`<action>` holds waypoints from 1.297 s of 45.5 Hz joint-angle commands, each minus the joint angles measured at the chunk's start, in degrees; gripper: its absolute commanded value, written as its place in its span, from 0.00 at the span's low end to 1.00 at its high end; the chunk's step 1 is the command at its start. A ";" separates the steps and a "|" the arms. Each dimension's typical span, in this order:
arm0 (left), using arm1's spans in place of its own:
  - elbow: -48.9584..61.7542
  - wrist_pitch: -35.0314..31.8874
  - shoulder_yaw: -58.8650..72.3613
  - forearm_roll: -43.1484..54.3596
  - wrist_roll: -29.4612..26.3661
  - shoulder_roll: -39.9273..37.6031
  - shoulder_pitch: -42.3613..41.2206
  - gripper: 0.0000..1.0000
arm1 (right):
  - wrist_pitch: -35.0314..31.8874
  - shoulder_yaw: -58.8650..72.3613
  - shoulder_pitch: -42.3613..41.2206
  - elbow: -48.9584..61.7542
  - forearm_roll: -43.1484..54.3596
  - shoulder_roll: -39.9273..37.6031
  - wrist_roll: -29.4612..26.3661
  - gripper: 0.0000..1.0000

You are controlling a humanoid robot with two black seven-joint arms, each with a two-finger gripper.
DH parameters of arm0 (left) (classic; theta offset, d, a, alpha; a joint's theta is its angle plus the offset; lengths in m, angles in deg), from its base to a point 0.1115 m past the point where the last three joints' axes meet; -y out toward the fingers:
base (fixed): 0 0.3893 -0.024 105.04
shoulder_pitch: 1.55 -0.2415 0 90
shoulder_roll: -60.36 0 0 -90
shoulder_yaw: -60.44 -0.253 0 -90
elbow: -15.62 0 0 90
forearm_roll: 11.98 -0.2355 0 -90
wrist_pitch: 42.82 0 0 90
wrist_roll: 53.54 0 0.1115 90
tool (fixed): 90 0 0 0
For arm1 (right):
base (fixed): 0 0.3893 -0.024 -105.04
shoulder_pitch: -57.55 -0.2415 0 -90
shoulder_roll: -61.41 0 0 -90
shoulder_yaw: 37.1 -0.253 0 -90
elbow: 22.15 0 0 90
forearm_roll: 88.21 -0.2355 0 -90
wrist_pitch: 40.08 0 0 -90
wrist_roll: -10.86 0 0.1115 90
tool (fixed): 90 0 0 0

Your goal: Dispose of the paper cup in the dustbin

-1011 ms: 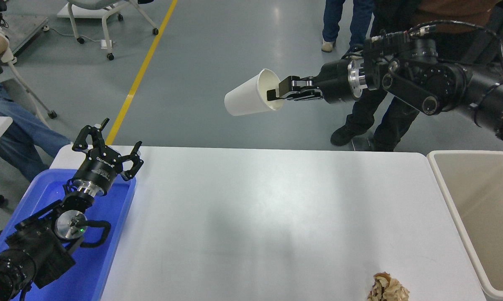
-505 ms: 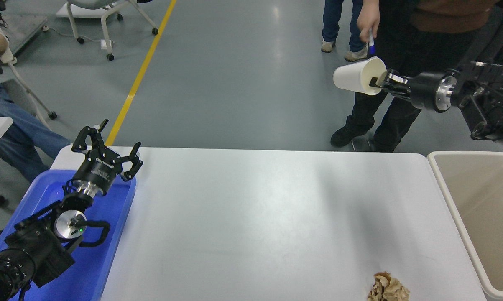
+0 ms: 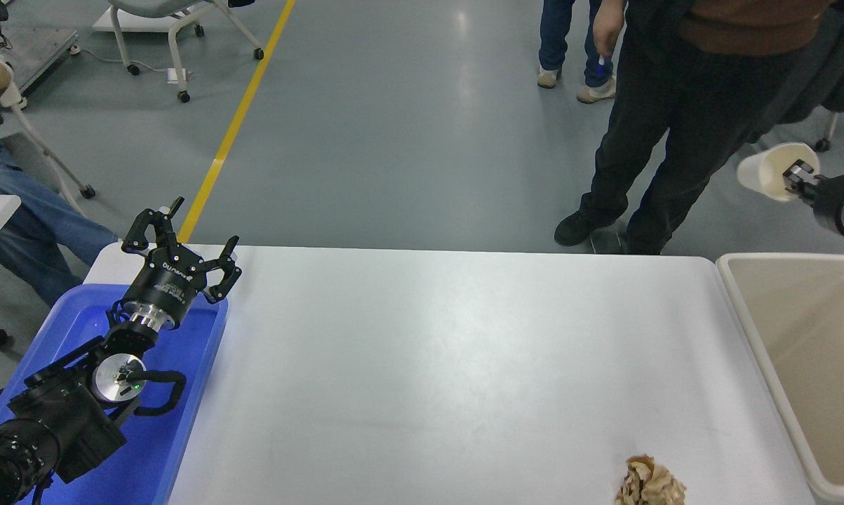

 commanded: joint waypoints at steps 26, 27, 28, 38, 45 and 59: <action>0.00 0.00 0.00 -0.04 0.00 -0.01 0.00 1.00 | 8.70 -7.05 13.27 -0.11 -0.72 -1.84 -9.80 0.00; 0.00 0.00 0.00 -0.04 0.00 -0.01 0.00 1.00 | 8.87 -7.05 13.71 -0.11 -0.81 -1.32 -9.80 0.00; 0.00 0.00 0.00 -0.04 0.00 -0.01 0.00 1.00 | 9.05 -7.14 14.07 -0.11 -1.07 -0.88 -9.80 0.00; 0.00 0.00 0.00 -0.04 0.00 -0.01 0.00 1.00 | 9.49 -7.23 17.32 -0.11 -1.78 2.38 -9.80 0.00; 0.00 0.00 0.00 0.05 0.00 -0.01 0.00 1.00 | 9.58 -7.14 18.38 -0.20 -1.78 3.35 -9.71 0.00; 0.00 0.00 0.00 -0.04 0.00 -0.01 0.00 1.00 | 9.49 -7.32 18.46 -0.29 -1.78 3.35 -9.71 0.00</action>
